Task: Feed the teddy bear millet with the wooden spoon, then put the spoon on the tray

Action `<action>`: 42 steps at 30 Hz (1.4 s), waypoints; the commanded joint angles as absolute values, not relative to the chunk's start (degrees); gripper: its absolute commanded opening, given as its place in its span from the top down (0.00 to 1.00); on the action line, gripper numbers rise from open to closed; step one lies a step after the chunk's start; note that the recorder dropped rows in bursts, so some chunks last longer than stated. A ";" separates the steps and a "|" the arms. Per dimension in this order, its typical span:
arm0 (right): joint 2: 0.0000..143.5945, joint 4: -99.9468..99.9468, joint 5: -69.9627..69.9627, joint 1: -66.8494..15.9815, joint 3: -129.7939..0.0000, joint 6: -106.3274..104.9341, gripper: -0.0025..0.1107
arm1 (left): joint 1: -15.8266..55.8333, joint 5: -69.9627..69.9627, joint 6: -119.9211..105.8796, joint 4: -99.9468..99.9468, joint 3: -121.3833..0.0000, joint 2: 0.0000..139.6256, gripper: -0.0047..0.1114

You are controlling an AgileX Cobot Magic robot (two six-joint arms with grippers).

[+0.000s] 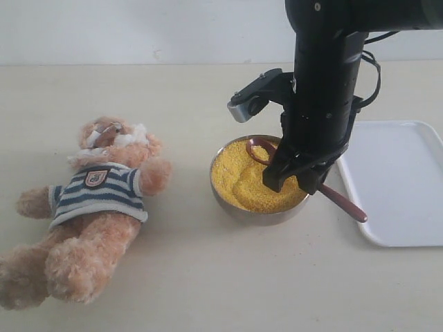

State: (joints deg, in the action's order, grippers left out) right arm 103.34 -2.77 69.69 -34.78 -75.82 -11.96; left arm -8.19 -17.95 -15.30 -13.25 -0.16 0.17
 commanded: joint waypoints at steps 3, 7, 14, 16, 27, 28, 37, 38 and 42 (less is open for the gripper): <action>102.66 -2.70 69.96 -34.35 -76.06 -12.16 0.98 | -8.42 -17.81 -15.36 -13.30 0.00 0.00 0.93; 102.66 -2.37 69.96 -34.35 -76.06 -12.16 0.98 | -8.42 -17.81 -15.36 -13.30 0.00 0.00 0.93; 102.66 -2.37 69.96 -34.35 -76.06 -12.16 0.98 | -8.42 -17.81 -15.36 -13.30 0.00 0.00 0.93; 102.66 -2.34 69.96 -34.35 -76.06 -12.04 0.98 | -8.42 -17.71 -15.38 -13.30 0.00 0.00 0.93; 102.66 -2.34 69.96 -34.35 -76.06 -12.20 0.98 | -8.42 -17.34 -15.38 -11.89 0.00 0.00 0.93; 102.66 -2.34 69.96 -34.35 -76.06 -12.19 0.98 | -8.42 -16.90 -15.38 -10.72 0.00 0.00 0.93; 102.66 -2.23 69.96 -34.35 -76.06 -12.19 0.98 | -8.42 -3.17 -8.31 8.52 0.00 0.00 0.93; 102.66 -2.23 69.96 -34.35 -76.06 -12.19 0.98 | -8.42 -1.87 -8.31 8.80 0.00 0.00 0.93; 102.66 -2.13 69.96 -34.35 -76.06 -12.19 0.98 | -8.42 4.66 -7.43 8.40 0.00 0.00 0.93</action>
State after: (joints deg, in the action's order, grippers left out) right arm 103.34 -2.45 69.69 -34.78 -75.82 -11.96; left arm -8.19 -0.66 -9.00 7.14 -0.16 0.17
